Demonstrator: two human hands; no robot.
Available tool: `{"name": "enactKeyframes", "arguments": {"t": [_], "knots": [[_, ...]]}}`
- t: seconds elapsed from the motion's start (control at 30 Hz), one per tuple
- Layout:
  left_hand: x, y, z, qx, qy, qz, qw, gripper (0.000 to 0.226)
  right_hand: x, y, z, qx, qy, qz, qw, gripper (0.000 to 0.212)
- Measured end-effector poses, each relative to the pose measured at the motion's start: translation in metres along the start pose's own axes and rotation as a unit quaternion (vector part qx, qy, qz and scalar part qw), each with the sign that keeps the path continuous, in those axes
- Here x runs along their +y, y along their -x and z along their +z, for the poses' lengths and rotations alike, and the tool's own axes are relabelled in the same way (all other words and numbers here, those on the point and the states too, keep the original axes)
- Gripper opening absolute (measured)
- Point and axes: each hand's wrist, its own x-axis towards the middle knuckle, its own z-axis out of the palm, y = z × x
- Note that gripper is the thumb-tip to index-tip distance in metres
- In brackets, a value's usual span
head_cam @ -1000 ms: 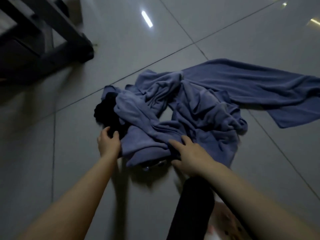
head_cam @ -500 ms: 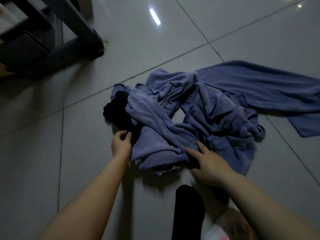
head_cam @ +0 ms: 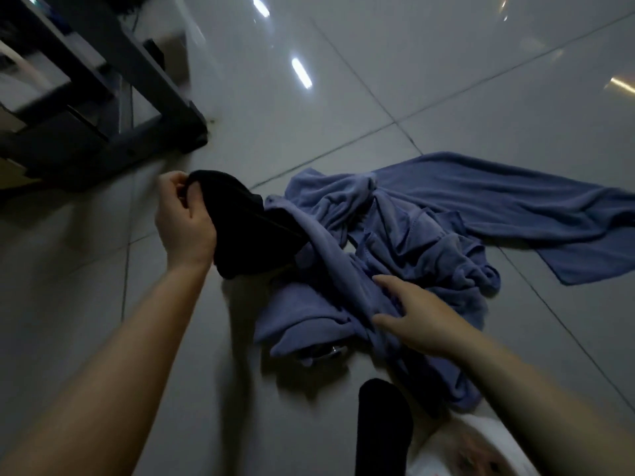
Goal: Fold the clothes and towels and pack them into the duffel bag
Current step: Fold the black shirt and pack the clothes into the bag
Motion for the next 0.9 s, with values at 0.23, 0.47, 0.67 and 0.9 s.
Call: {"name": "enactKeyframes", "arguments": {"t": [0.23, 0.47, 0.67, 0.9], "knots": [[0.131, -0.043, -0.046, -0.082, 0.094, 0.140, 0.982, 0.020, -0.076, 0.064, -0.071, 0.123, -0.128, -0.067, 0.982, 0.061], [0.266, -0.013, -0.092, -0.094, 0.224, 0.288, 0.926, 0.010, -0.130, 0.180, -0.132, 0.235, -0.160, -0.149, 0.947, 0.061], [0.384, 0.051, -0.104, -0.278, 0.341, 0.265, 0.858, 0.008, -0.132, 0.298, -0.165, 0.398, -0.081, -0.100, 0.908, 0.066], [0.478, 0.160, -0.121, -0.472, 0.344, 0.264, 0.768, 0.004, -0.095, 0.445, -0.165, 0.475, -0.029, 0.079, 0.876, 0.058]]}}
